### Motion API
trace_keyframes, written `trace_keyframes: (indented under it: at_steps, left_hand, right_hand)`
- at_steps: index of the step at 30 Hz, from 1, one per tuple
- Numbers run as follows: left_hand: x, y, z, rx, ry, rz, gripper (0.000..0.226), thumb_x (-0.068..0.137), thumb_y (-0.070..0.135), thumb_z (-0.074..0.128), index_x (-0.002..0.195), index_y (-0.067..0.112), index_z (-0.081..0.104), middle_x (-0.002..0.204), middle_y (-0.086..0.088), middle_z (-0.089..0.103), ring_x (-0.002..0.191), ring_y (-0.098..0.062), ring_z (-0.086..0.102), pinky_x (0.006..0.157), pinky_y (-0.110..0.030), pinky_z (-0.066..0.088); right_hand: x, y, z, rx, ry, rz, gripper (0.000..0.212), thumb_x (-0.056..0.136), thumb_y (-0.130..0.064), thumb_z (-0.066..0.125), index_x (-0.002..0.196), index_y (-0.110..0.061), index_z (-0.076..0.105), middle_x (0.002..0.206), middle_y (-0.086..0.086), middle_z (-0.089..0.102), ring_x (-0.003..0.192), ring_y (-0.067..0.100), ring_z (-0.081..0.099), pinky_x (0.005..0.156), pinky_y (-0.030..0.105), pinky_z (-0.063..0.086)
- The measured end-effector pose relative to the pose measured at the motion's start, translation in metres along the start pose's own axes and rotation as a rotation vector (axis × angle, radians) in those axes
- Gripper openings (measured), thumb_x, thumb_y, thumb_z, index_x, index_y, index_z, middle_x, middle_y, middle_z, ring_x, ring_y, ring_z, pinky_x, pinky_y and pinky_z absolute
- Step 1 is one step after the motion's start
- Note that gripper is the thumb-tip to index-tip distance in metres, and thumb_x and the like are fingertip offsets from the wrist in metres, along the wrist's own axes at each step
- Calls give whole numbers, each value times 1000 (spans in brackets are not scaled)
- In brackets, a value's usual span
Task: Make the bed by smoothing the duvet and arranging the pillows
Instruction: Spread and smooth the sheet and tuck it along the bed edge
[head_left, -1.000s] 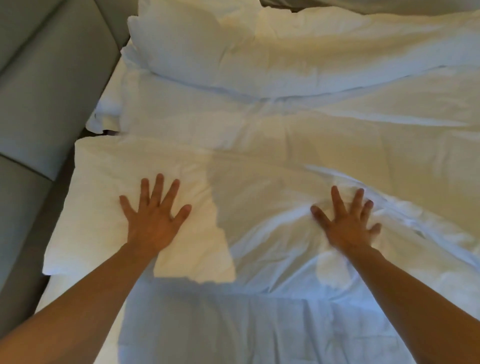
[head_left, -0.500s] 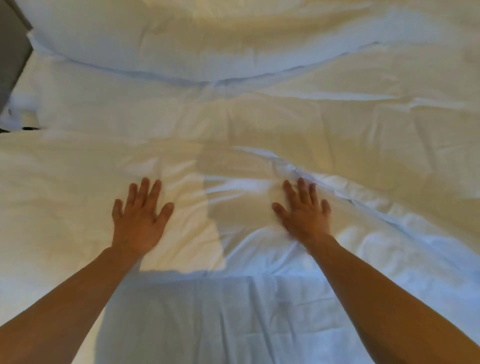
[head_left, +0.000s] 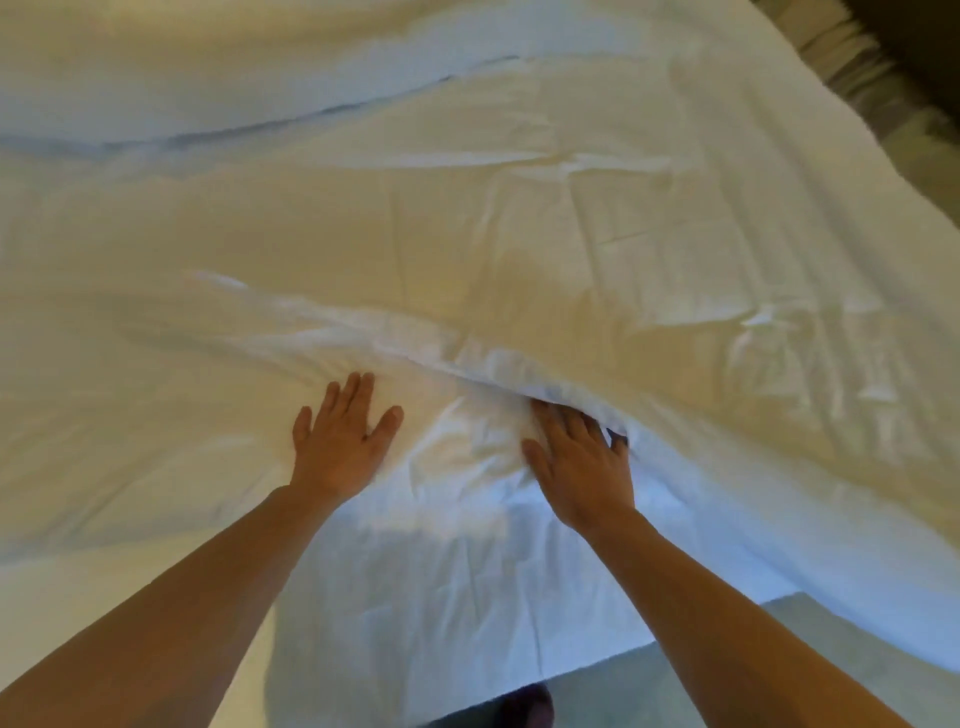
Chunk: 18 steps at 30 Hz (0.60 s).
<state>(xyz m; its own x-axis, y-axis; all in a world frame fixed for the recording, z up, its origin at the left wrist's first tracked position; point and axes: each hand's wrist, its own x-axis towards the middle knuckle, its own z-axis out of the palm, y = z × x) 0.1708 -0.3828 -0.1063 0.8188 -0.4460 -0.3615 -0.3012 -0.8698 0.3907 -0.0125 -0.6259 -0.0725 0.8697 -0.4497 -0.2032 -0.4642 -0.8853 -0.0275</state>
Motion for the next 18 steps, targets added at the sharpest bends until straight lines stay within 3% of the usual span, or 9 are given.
trace_keyframes:
  at_steps: [3, 6, 8, 11, 14, 18]
  left_hand:
    - [-1, 50, 11, -121, 54, 26, 87, 81, 83, 11, 159, 45, -3, 171, 12, 7, 157, -15, 8, 122, -52, 12]
    - [1, 97, 14, -145, 106, 103, 87, 82, 83, 18, 159, 46, -2, 171, 13, 4, 157, -15, 9, 121, -55, 15]
    - [8, 119, 15, -134, 119, 130, 87, 82, 84, 20, 158, 48, -2, 171, 13, -1, 158, -17, 6, 121, -57, 16]
    - [28, 142, 16, -75, 124, 148, 83, 85, 84, 24, 157, 51, -3, 170, 13, -7, 158, -22, 0, 120, -60, 14]
    - [60, 158, 14, -31, 142, 111, 77, 92, 77, 32, 157, 52, -2, 170, 13, -9, 158, -24, -4, 121, -61, 10]
    - [107, 163, 23, 66, 50, 15, 73, 91, 81, 21, 155, 56, -8, 168, 16, -17, 157, -21, -15, 121, -64, -3]
  right_hand:
    - [-15, 74, -4, 24, 22, 4, 66, 102, -60, 34, 162, -40, 15, 165, -3, 32, 146, 28, 40, 112, 49, 40]
    - [-14, 128, -13, 106, -24, -17, 70, 101, -65, 26, 161, -44, -6, 171, -6, 13, 155, 23, 19, 118, 46, 35]
    - [1, 152, -27, 84, 10, -46, 73, 100, -67, 24, 161, -42, -6, 172, -8, 8, 157, 19, 14, 115, 42, 39]
    - [41, 174, -51, -41, 59, -92, 72, 101, -68, 18, 163, -38, -3, 172, -11, 6, 157, 14, 9, 123, 38, 18]
    - [88, 183, -57, -146, 39, -139, 70, 100, -69, 7, 162, -39, -7, 171, -14, 0, 157, 8, -1, 121, 41, -6]
    - [145, 189, -35, -92, -107, -143, 71, 97, -73, 6, 159, -44, -13, 169, -18, -14, 157, 8, -8, 123, 52, -4]
